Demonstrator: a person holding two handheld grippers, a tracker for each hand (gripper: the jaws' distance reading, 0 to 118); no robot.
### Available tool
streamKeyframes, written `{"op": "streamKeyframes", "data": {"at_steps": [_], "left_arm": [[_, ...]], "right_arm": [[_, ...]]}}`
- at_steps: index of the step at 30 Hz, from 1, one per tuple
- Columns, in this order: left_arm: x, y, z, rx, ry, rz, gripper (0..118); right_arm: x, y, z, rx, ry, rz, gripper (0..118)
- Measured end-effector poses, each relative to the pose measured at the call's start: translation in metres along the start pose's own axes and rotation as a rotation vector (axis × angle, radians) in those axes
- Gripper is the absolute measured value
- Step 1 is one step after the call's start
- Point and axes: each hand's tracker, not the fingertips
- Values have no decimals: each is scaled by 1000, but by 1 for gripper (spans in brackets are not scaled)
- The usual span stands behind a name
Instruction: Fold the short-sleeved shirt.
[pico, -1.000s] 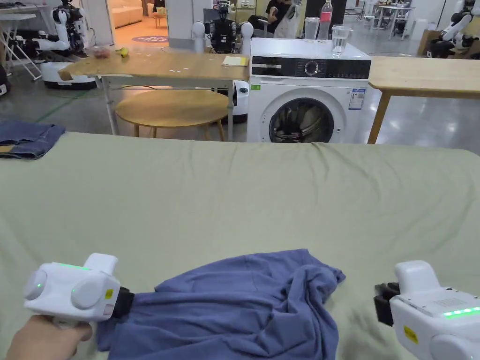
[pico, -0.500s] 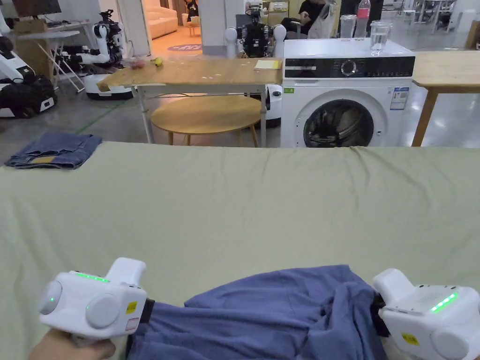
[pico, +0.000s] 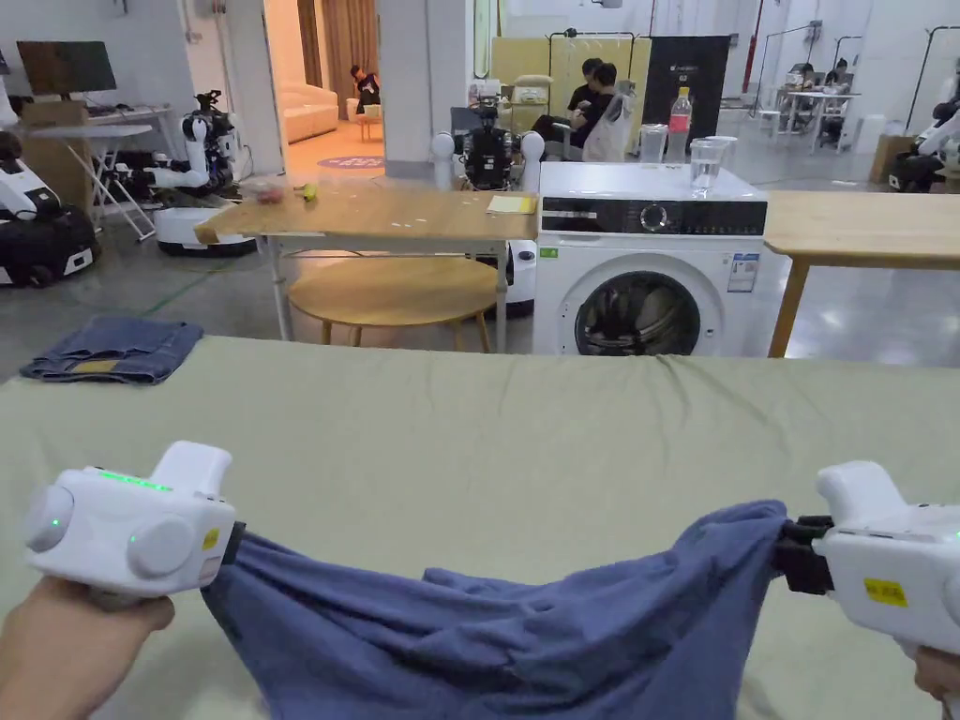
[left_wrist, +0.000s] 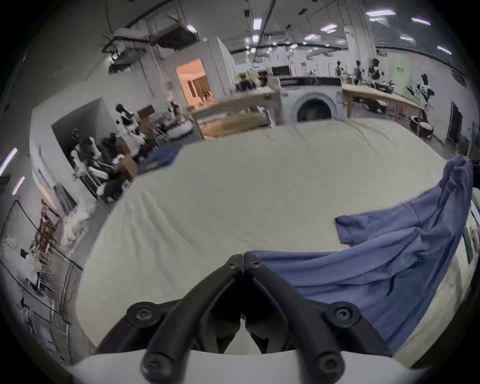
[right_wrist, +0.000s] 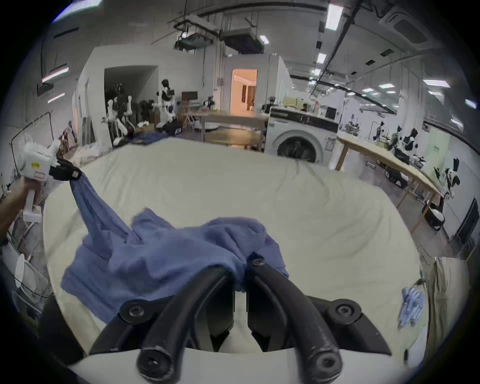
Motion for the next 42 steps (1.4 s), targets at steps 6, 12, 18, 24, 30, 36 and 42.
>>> {"op": "streamKeyframes", "data": {"at_steps": [6, 12, 18, 24, 30, 36, 42], "left_arm": [[-31, 39, 79, 140, 138, -41, 0], [-64, 100, 139, 301, 169, 51, 0], [-68, 179, 180, 478, 186, 121, 0], [-61, 229, 174, 517, 208, 118, 0], [-39, 214, 116, 485, 196, 117, 0], [-7, 157, 34, 367, 193, 108, 0], [3, 94, 23, 302, 101, 133, 0]], "right_arm": [[6, 62, 82, 122, -75, -38, 4], [23, 132, 151, 270, -131, -175, 4], [29, 202, 188, 395, -230, -172, 4], [46, 231, 178, 416, -267, -178, 4], [61, 199, 119, 360, -288, -210, 4], [69, 125, 40, 262, -285, -253, 4], [66, 46, 29, 202, -271, -268, 4]]}}
